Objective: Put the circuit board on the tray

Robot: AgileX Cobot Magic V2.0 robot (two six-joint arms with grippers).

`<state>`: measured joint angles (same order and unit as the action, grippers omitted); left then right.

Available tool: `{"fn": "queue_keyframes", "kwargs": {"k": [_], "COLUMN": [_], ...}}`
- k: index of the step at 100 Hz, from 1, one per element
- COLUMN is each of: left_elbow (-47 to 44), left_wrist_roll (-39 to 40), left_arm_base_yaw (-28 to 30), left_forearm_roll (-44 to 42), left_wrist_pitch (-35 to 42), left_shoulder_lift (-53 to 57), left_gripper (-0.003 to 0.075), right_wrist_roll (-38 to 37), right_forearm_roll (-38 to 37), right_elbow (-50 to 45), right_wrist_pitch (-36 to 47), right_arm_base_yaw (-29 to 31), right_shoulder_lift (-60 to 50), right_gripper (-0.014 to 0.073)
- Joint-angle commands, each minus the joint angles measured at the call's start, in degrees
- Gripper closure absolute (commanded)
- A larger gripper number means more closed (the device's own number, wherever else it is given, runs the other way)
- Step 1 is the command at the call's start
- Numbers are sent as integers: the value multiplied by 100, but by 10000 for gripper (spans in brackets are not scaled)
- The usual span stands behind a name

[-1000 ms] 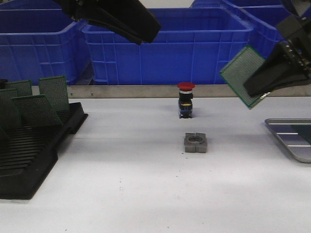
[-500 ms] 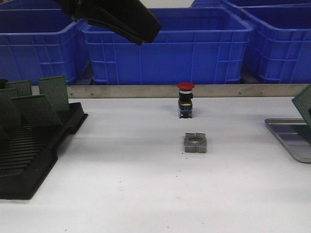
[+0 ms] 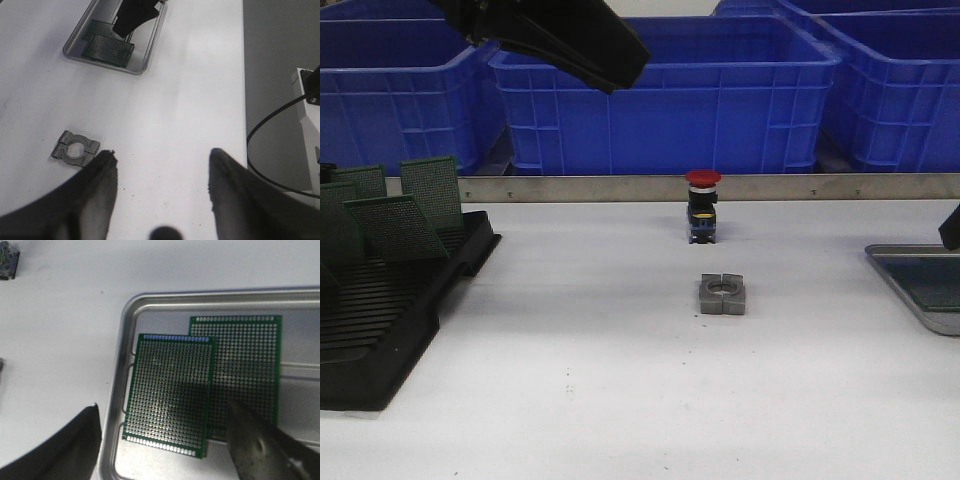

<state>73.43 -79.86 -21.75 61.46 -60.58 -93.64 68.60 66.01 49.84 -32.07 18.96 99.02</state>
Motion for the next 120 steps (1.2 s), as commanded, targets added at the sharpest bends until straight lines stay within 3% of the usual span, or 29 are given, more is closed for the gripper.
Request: {"fn": "queue_keyframes", "kwargs": {"k": [1,13,25,56,76,91,108,120], "left_elbow": [180,180,180,180,-184,-978,-1989,-2818], "left_wrist_roll": [31,143,252,1147,2135,2944,3039,3039], "left_arm_base_yaw": [50,238,594,1387,1414,1414,1414,1414], "left_forearm_roll": [347,347,347,-473,-1266,-1864,-1859,-1835], "left_wrist_pitch": [-64,-75,-102,115,1657,3013,3735,4100], "left_shoulder_lift": [282,415,584,1298,2102,2911,3792,4517], "left_gripper": [510,741,737,738,738,738,738,738], "right_wrist_roll": [37,240,252,570,1056,2064,2683,2841], "right_forearm_roll": [176,121,20,36,932,1973,2542,2619], "right_elbow": [105,105,105,68,-308,-869,-1427,-1805], "right_wrist_pitch": [-42,-59,-266,-200,-113,34,-43,-83], "right_arm_base_yaw": [48,48,48,37,30,30,-10,-355], "right_shoulder_lift": [-238,-273,-376,-1209,-2282,-3226,-4162,-4674], "right_gripper": [125,370,662,653,653,653,653,653]}}
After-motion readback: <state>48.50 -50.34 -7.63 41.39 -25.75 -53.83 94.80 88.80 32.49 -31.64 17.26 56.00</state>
